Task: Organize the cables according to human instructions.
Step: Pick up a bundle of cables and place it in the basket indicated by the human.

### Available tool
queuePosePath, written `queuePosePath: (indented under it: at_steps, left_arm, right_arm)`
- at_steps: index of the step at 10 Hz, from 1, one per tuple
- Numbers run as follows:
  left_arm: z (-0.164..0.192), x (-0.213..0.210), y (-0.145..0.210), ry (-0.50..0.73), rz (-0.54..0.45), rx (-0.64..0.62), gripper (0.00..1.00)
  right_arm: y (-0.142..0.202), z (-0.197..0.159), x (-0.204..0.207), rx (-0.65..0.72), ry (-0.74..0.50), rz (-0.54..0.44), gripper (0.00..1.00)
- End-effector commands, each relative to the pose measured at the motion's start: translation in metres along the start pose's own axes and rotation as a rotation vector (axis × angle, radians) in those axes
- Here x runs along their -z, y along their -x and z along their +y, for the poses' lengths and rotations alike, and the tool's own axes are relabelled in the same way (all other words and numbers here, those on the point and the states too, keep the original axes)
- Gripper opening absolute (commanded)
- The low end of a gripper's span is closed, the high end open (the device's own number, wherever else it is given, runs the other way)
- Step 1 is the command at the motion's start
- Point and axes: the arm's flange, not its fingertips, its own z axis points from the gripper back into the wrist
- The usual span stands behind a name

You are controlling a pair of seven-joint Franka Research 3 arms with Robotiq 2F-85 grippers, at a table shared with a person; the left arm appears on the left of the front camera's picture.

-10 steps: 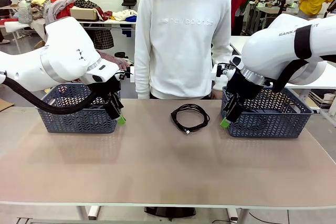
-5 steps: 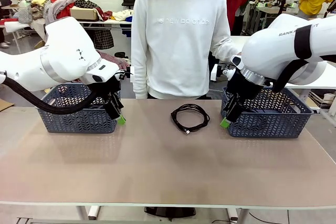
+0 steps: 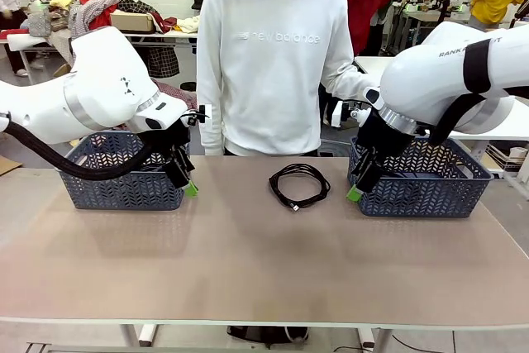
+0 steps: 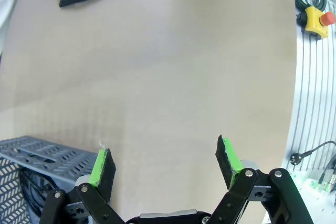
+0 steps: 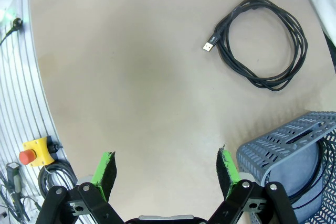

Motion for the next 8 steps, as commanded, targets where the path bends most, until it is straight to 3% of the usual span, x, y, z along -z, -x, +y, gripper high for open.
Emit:
queuePosePath:
  at_steps: [1,6,8]
  left_arm:
    - [0.001,-0.001,0.001,0.004,-0.001,-0.003,1.0]
    - [0.001,-0.001,0.001,0.004,-0.001,-0.003,1.0]
    - [0.001,-0.001,0.001,0.004,-0.001,-0.003,1.0]
  right_arm:
    - [-0.001,0.0,0.0,0.001,0.002,-0.001,1.0]
    - [0.0,0.0,0.0,0.0,0.0,0.0,1.0]
    - [-0.025,-0.006,0.011,0.1,0.016,0.042,1.0]
